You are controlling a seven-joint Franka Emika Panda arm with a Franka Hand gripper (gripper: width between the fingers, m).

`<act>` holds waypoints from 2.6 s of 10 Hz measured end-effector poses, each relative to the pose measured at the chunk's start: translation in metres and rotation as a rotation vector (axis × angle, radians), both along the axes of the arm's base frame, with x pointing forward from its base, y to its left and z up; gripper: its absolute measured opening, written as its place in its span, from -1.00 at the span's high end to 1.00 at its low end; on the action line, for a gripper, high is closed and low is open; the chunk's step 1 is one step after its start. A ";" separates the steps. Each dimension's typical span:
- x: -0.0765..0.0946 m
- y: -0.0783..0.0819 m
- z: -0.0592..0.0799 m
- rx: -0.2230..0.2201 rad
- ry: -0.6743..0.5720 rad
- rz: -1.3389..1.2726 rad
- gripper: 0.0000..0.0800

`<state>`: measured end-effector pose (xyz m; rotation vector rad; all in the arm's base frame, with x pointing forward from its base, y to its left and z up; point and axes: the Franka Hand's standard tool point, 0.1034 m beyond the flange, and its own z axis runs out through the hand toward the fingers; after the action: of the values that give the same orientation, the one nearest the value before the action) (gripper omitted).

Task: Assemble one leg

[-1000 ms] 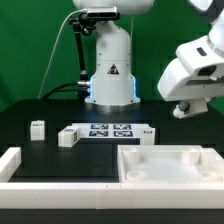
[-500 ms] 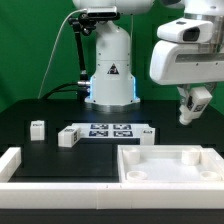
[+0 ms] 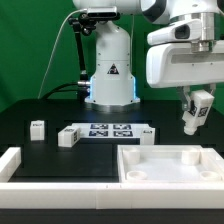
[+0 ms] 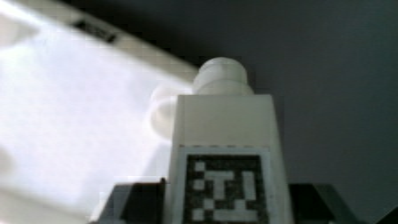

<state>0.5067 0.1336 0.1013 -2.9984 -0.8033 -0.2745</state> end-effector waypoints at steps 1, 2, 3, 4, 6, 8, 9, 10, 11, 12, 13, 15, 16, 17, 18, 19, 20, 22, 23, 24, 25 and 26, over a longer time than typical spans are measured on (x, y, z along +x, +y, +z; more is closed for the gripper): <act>0.017 -0.003 0.002 -0.002 -0.004 0.020 0.27; 0.018 -0.001 0.001 0.001 -0.009 0.020 0.27; 0.016 -0.001 0.000 0.000 -0.006 0.022 0.27; 0.016 -0.001 0.000 0.000 -0.007 0.022 0.27; 0.019 -0.013 -0.005 0.023 0.011 -0.040 0.27; 0.044 -0.017 0.006 0.040 0.029 -0.115 0.27; 0.057 -0.016 0.005 0.045 0.029 -0.119 0.27; 0.069 -0.015 0.004 0.050 0.019 -0.119 0.27; 0.078 -0.013 0.005 0.055 0.007 -0.117 0.27; 0.075 -0.014 0.004 0.055 0.007 -0.116 0.27; 0.076 -0.014 0.003 0.059 -0.013 -0.114 0.27; 0.078 -0.014 0.003 0.064 -0.032 -0.111 0.27; 0.079 -0.019 0.002 0.091 -0.167 -0.100 0.27; 0.069 -0.021 -0.008 0.080 -0.175 -0.056 0.27; 0.079 -0.021 -0.008 0.083 -0.178 -0.059 0.27; 0.088 -0.020 -0.008 0.088 -0.187 -0.061 0.27; 0.095 -0.020 -0.008 0.086 -0.192 -0.051 0.27; 0.108 -0.020 -0.009 0.088 -0.191 -0.051 0.27; 0.111 -0.019 -0.009 0.089 -0.191 -0.052 0.27; 0.114 -0.018 -0.012 0.091 -0.191 -0.052 0.27; 0.113 -0.015 -0.016 0.094 -0.190 -0.051 0.27; 0.114 -0.012 -0.018 0.097 -0.199 -0.048 0.27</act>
Offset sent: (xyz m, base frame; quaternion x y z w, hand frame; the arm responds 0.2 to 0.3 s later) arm 0.0000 0.0000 0.0000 0.0000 0.0000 0.0000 1.0000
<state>0.6205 0.1214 0.0833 -2.9345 -0.7078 -0.6036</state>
